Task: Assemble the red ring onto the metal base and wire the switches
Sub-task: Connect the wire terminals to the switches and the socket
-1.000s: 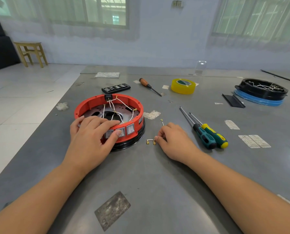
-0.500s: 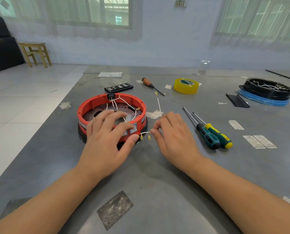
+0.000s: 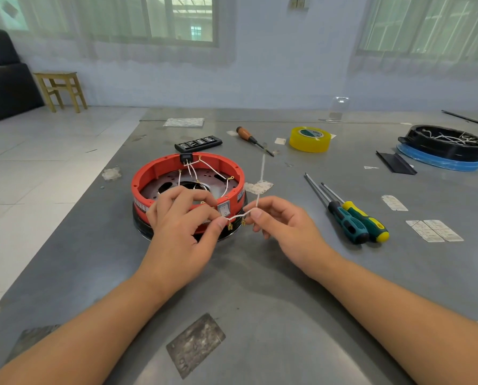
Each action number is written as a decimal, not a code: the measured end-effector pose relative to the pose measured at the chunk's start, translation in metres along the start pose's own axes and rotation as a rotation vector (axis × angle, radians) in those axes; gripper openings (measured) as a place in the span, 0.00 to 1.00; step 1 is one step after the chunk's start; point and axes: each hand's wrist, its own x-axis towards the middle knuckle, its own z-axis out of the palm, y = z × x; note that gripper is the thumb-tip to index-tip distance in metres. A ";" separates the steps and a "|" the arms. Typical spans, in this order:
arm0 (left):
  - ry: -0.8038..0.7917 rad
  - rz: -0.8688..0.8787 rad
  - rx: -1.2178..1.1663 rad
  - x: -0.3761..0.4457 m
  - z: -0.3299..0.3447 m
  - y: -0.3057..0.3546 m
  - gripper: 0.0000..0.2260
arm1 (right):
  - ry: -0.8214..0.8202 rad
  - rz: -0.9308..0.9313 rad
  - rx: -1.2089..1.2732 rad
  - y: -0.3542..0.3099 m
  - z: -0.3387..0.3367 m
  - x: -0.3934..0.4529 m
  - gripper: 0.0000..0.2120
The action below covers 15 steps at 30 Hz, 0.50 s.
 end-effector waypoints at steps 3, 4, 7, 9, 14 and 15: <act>-0.021 0.025 0.000 0.000 0.001 0.001 0.13 | 0.027 0.008 -0.016 0.002 -0.001 0.002 0.05; -0.028 0.023 -0.001 0.000 0.001 0.002 0.13 | 0.037 0.019 -0.019 0.003 -0.001 0.003 0.06; -0.063 0.001 -0.020 -0.001 -0.001 0.003 0.14 | 0.057 0.042 -0.018 0.004 -0.003 0.003 0.09; -0.062 -0.002 -0.023 -0.001 -0.002 0.003 0.14 | 0.063 0.055 0.003 0.004 -0.003 0.003 0.10; -0.073 0.060 0.049 -0.002 -0.001 0.008 0.14 | 0.028 0.040 0.014 0.003 0.003 0.001 0.08; -0.070 0.072 0.056 -0.003 0.000 0.010 0.13 | 0.017 0.031 0.028 0.002 0.006 0.000 0.07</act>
